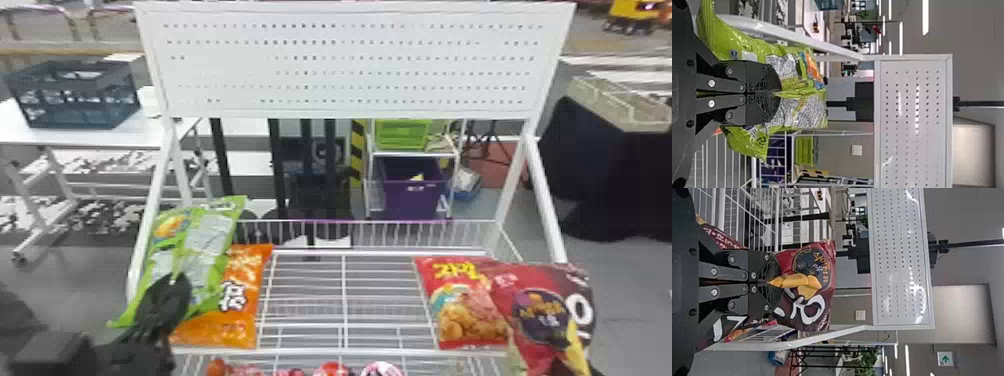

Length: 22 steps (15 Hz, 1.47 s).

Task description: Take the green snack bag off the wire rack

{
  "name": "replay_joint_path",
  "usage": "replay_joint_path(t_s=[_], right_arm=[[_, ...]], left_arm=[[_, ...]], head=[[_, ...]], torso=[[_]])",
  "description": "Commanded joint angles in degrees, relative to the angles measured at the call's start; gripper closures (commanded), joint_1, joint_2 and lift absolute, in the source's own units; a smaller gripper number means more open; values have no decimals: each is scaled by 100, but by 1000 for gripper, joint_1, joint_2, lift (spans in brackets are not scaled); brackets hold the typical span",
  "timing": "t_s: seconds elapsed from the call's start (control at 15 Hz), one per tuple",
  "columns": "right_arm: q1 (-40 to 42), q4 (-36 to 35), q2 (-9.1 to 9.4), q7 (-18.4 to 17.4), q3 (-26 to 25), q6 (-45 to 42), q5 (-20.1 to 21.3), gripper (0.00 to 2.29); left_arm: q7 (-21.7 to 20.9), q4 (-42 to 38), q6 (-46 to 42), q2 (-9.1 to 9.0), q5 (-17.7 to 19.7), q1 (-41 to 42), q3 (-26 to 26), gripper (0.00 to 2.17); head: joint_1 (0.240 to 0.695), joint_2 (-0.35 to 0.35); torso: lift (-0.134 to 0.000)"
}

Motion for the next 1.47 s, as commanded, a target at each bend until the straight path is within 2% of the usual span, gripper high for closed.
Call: replay_joint_path(t_s=[0.0, 0.33, 0.73, 1.4], right_arm=[[0, -9, -21, 0, 14, 0, 8, 2240], [26, -17, -39, 0, 6, 0, -1, 2240], [26, -9, -30, 0, 6, -17, -9, 2240], [70, -53, -12, 0, 23, -88, -1, 2240]], left_arm=[[-32, -291, -384, -41, -8, 535, 324, 2000], [-330, -511, -859, -129, -34, 1273, 676, 1997], [-735, -783, -1527, -419, -210, 2082, 1168, 1997], [-814, -757, -1597, -490, -237, 2143, 1229, 1997]], head=[[499, 0], [499, 0], [499, 0], [499, 0]], torso=[[0], [0], [0], [0]])
